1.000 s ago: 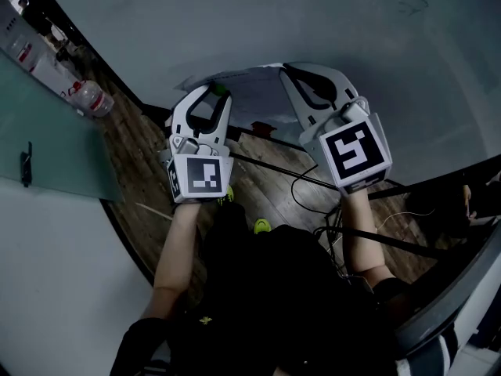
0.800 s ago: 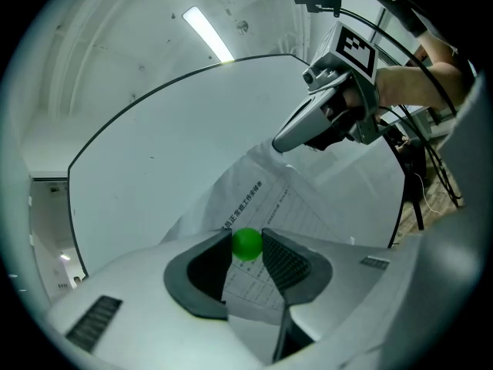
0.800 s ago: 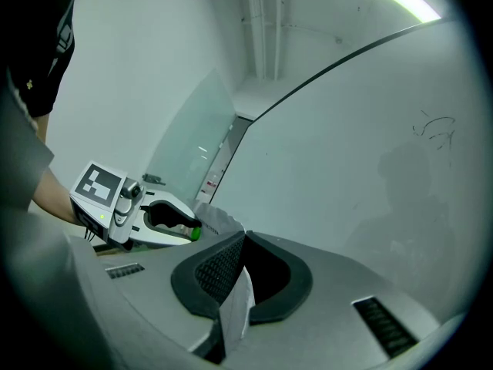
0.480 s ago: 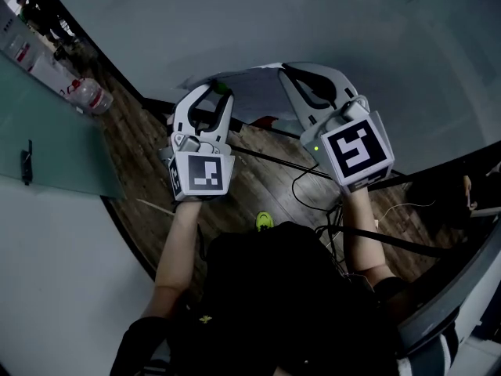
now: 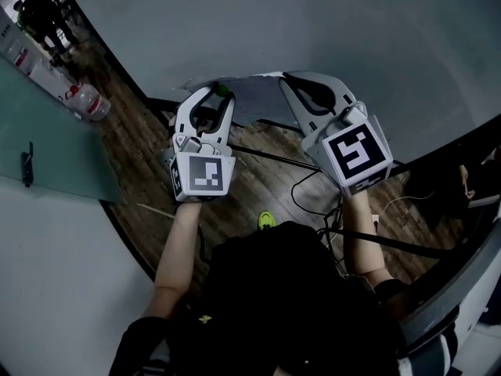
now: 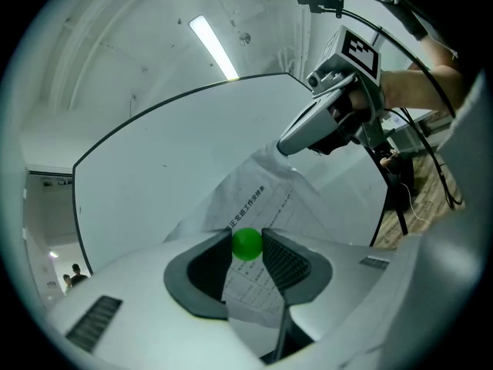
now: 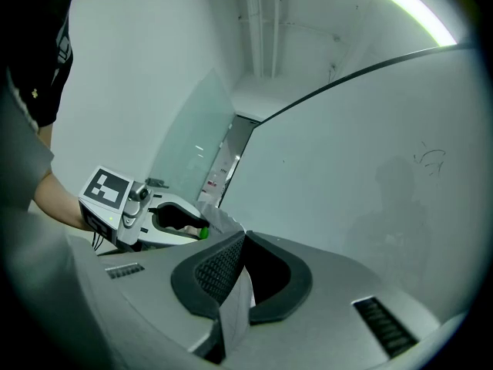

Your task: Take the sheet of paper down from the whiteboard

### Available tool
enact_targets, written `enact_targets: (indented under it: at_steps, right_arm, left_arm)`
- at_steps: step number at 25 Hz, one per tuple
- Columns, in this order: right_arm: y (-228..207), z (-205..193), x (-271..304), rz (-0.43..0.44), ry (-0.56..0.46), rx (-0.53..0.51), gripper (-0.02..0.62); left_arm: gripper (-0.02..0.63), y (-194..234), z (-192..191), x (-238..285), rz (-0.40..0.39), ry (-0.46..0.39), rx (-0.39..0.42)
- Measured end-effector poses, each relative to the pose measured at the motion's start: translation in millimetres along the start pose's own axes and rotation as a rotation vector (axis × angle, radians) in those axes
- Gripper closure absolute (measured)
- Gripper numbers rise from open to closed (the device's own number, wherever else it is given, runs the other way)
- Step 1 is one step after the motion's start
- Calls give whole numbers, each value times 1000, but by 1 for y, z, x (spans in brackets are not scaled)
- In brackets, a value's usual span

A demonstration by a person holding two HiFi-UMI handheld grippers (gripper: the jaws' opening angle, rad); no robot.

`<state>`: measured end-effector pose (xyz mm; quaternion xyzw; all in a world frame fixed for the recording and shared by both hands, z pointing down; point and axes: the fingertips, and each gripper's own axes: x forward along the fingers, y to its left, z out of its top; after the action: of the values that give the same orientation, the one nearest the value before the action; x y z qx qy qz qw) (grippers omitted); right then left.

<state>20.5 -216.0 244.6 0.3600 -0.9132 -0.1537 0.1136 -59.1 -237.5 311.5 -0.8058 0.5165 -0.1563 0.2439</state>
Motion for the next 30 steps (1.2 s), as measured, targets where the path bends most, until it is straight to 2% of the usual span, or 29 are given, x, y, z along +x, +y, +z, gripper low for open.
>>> enact_targets:
  at_steps: [8,17,30]
  right_arm:
    - [28,9,-15,-28,17,8,583]
    - [61,17,-37,-39,0,75,583]
    - [126,30,-58,-40,0,126,583]
  left_arm:
    - [463,2,2,-29,-22,-24,-10]
    - [463,-7,5,-64,-51,-45,-25]
    - [463,-11,3,-124,-87,-72,-39]
